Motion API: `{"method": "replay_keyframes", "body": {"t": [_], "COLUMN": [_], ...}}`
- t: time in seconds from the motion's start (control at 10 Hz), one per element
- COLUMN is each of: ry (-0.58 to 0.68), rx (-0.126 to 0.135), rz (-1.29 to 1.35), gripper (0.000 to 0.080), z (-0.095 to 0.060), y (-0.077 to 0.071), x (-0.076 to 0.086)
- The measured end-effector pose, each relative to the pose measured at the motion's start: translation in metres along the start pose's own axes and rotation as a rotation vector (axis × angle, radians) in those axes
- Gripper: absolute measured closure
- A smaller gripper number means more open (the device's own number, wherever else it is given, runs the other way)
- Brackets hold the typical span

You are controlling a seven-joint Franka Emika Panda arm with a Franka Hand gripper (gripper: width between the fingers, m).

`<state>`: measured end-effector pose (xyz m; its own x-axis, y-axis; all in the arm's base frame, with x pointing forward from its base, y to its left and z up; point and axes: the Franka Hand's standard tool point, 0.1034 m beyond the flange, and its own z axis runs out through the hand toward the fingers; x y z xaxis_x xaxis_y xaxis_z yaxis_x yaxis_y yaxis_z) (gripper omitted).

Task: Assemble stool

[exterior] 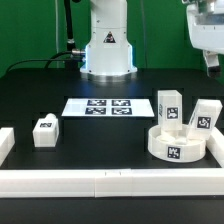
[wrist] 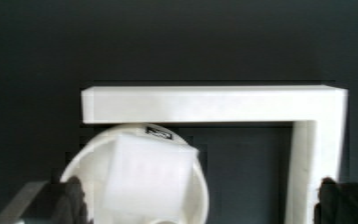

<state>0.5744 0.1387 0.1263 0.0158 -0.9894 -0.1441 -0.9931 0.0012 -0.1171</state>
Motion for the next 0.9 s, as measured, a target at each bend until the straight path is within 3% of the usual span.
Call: {"method": "replay_keyframes", "body": {"t": [0.4, 0.5, 0.6, 0.7, 0.8, 0.9], "ry": [0.002, -0.004, 0.004, 0.009, 0.013, 0.016], "rx": [-0.009, -0.019, -0.009, -0.017, -0.021, -0.015], "rz": [-0.115, -0.257, -0.413, -0.514, -0.541, -0.544], "gripper": [0.0150, 0.0150, 0.0150, 0.0150, 0.0150, 0.0150], "z": [0.003, 0.000, -0.007, -0.013, -0.016, -0.015], "y": [0.006, 0.023, 0.044, 0.065, 0.070, 0.068], "x": [0.002, 0.011, 0.029, 0.054, 0.071, 0.073]}}
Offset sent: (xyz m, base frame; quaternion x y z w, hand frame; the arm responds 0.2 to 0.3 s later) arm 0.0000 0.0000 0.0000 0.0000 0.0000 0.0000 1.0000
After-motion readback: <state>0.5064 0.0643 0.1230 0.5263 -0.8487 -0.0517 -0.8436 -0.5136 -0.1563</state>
